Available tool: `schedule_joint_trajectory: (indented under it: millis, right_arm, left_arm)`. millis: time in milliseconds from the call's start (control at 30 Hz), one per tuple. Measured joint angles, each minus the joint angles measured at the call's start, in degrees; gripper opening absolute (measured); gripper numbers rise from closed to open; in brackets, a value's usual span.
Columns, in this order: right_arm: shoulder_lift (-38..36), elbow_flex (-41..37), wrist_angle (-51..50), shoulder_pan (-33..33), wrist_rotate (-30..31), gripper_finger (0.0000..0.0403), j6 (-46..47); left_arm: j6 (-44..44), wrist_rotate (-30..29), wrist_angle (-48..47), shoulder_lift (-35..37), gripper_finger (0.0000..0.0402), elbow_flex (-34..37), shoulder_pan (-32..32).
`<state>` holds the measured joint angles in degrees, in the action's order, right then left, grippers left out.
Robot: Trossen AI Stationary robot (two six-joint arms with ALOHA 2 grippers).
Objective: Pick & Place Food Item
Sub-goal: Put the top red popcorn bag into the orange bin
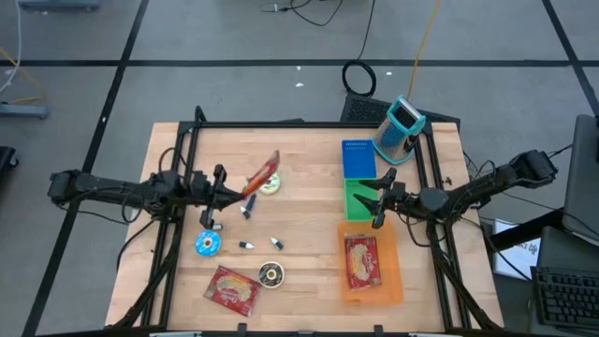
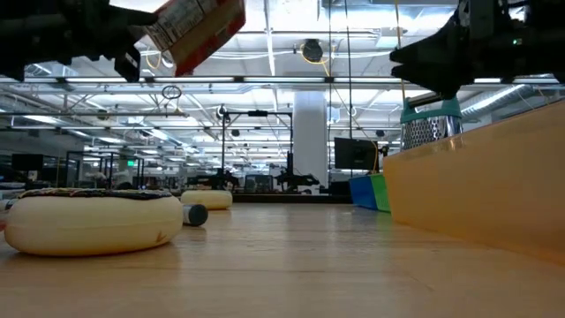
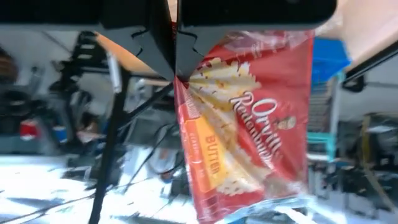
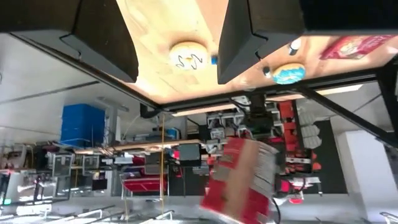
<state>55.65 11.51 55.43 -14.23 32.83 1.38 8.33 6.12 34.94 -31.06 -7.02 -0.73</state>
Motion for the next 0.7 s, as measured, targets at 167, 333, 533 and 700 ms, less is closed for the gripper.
schedule_joint_trajectory:
  millis: [167, 333, 533, 700]
  right_arm:
    - [5.41, 0.76, 3.28, 3.02, -0.27, 0.0208, 1.58]
    - [12.41, 5.58, 4.14, 6.77, -7.23, 0.0208, 0.99]
    - [21.55, 13.3, 4.26, 10.9, -13.93, 0.0208, -2.19]
    - [28.48, 19.82, 4.41, 13.18, -20.64, 0.0208, -4.67]
  left_arm:
    - [1.99, 4.22, 4.89, -0.05, 0.0, 3.41, 1.34]
    - [3.04, 6.81, 5.73, -0.07, 0.0, 3.95, 1.25]
    - [4.19, 14.84, 5.72, -0.55, 0.0, 3.97, -0.39]
    - [7.11, 17.13, 5.72, -1.38, 0.0, 3.97, -2.05]
